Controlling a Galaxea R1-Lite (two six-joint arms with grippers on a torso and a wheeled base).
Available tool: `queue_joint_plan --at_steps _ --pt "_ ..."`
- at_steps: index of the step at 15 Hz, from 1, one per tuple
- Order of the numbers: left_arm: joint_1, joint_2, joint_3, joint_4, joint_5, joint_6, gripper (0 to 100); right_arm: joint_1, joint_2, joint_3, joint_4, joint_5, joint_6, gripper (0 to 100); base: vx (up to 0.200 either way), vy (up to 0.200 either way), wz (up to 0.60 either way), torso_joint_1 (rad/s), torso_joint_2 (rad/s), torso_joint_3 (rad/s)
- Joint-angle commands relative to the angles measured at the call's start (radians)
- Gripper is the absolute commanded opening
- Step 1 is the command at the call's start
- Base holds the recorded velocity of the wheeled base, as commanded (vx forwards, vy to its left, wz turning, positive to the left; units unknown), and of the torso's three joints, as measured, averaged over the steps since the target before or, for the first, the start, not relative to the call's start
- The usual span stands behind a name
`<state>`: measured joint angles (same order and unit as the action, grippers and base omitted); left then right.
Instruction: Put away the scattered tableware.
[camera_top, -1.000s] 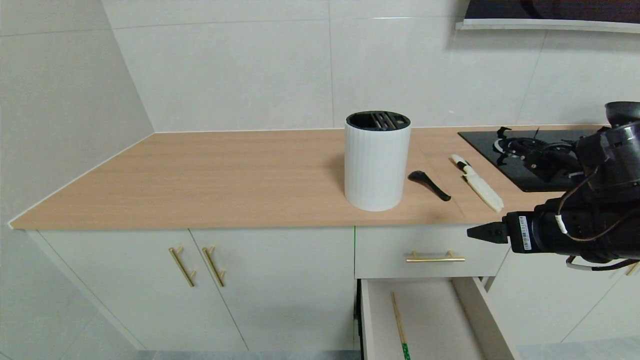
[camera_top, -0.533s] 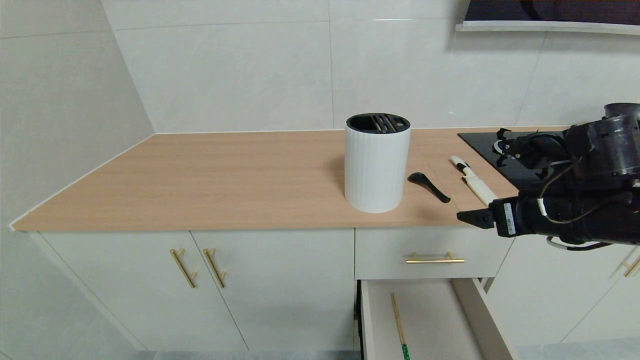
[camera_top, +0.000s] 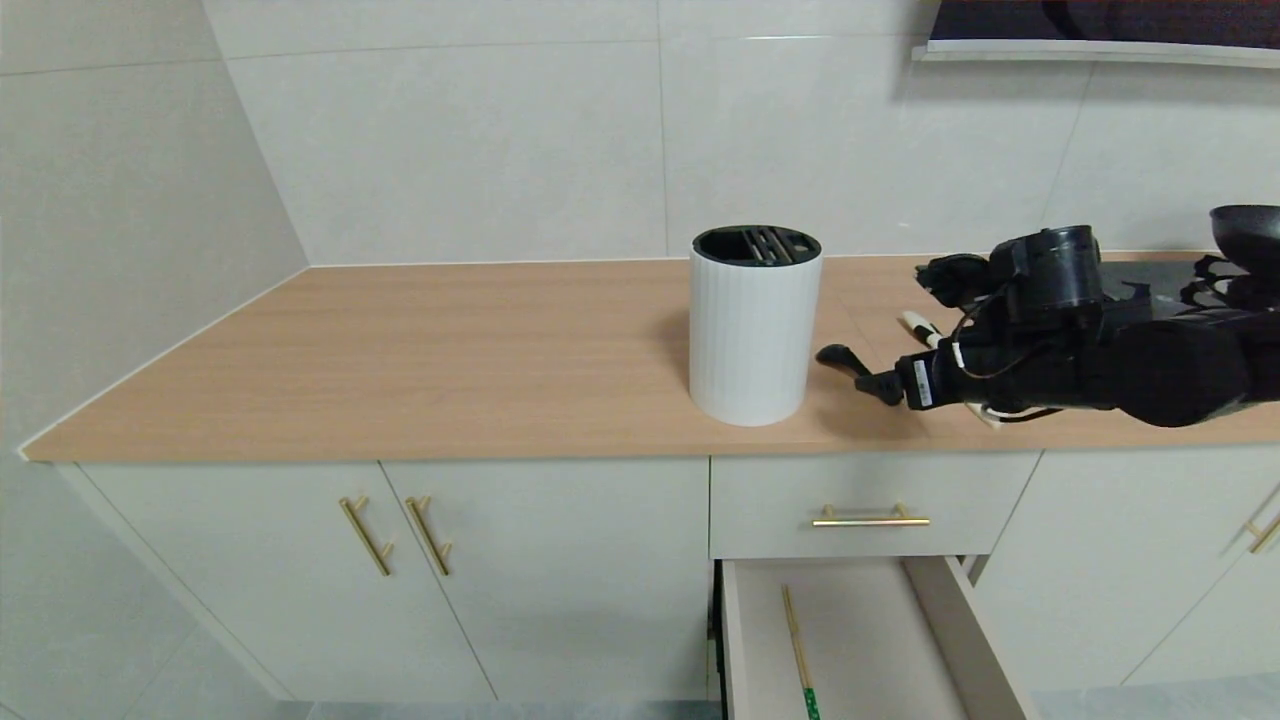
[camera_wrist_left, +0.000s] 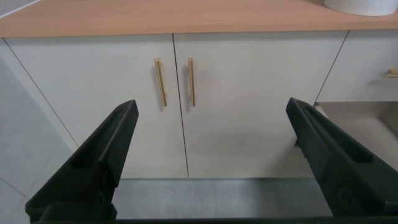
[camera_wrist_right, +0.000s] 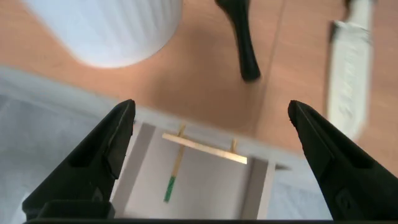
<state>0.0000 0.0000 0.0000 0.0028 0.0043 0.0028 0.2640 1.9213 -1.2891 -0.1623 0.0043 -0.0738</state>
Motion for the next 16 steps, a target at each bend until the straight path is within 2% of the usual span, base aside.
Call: queue_joint_plan --at_steps 1,7,16 --pt "0.0 0.0 0.0 -0.001 0.0 0.0 100 -0.042 0.148 -0.104 -0.014 0.046 -0.012 100 0.0 0.0 0.0 0.0 0.0 0.0" --pt "0.0 0.0 0.0 0.0 0.0 0.0 100 -0.091 0.216 -0.167 -0.062 0.146 -0.07 100 0.0 0.0 0.0 0.0 0.0 0.0" --pt "0.0 0.0 0.0 -0.001 0.0 0.0 100 -0.089 0.314 -0.191 -0.151 0.163 -0.092 100 0.0 0.0 0.0 0.0 0.0 0.0"
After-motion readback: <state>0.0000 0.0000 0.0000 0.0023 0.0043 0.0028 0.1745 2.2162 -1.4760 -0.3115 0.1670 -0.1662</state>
